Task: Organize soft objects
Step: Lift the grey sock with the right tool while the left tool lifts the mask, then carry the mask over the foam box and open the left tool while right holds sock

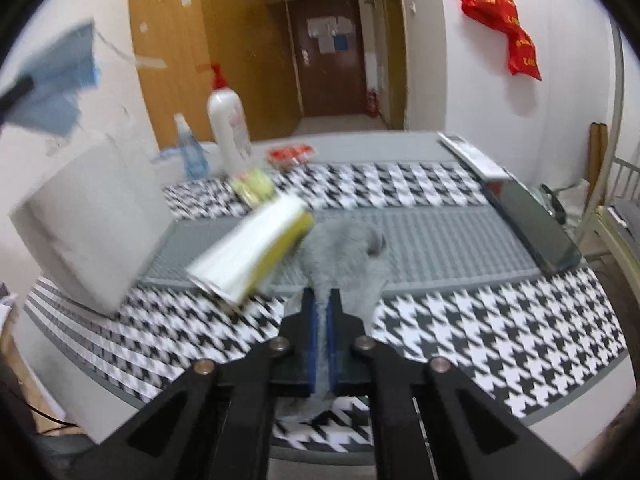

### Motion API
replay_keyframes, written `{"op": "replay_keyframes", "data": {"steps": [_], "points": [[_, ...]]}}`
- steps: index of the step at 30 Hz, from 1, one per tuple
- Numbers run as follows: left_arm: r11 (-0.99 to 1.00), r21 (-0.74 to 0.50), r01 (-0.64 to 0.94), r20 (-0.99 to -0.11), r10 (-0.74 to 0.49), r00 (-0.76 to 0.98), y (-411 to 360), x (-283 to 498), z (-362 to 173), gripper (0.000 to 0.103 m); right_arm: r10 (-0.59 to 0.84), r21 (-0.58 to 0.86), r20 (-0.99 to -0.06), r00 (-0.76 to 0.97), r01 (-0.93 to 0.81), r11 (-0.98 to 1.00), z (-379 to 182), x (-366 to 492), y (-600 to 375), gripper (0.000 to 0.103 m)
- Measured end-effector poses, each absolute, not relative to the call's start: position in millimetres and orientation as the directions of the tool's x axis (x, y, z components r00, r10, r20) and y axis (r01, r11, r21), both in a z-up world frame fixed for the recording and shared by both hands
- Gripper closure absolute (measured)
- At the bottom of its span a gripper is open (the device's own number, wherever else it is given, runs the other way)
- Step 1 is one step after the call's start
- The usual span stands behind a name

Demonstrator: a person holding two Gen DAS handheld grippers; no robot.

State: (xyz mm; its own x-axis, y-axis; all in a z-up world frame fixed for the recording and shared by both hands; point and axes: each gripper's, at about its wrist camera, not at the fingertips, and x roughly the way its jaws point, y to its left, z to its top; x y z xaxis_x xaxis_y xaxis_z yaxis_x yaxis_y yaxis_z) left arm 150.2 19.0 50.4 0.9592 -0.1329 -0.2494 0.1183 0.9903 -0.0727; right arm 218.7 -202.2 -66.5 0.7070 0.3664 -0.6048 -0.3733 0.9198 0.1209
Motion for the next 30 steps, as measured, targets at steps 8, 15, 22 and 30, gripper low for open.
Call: {"op": "replay_keyframes", "data": {"steps": [8, 15, 22, 30], "points": [[0.992, -0.073, 0.103, -0.239, -0.118, 0.964, 24, 145, 54, 0.085, 0.422, 0.132, -0.516, 0.745, -0.418, 0.899, -32, 207, -192, 0.097], [0.993, -0.072, 0.090, -0.234, -0.104, 0.967, 27, 140, 55, 0.085, 0.444, 0.125, -0.478, 0.758, -0.441, 0.889, -16, 200, -185, 0.097], [0.995, -0.071, 0.071, -0.225, -0.085, 0.971, 34, 136, 57, 0.085, 0.459, 0.109, -0.447, 0.768, -0.462, 0.880, -4, 197, -178, 0.097], [0.997, -0.071, 0.041, -0.213, -0.056, 0.975, 43, 132, 59, 0.085, 0.478, 0.097, -0.416, 0.774, -0.485, 0.869, 7, 191, -170, 0.097]]}}
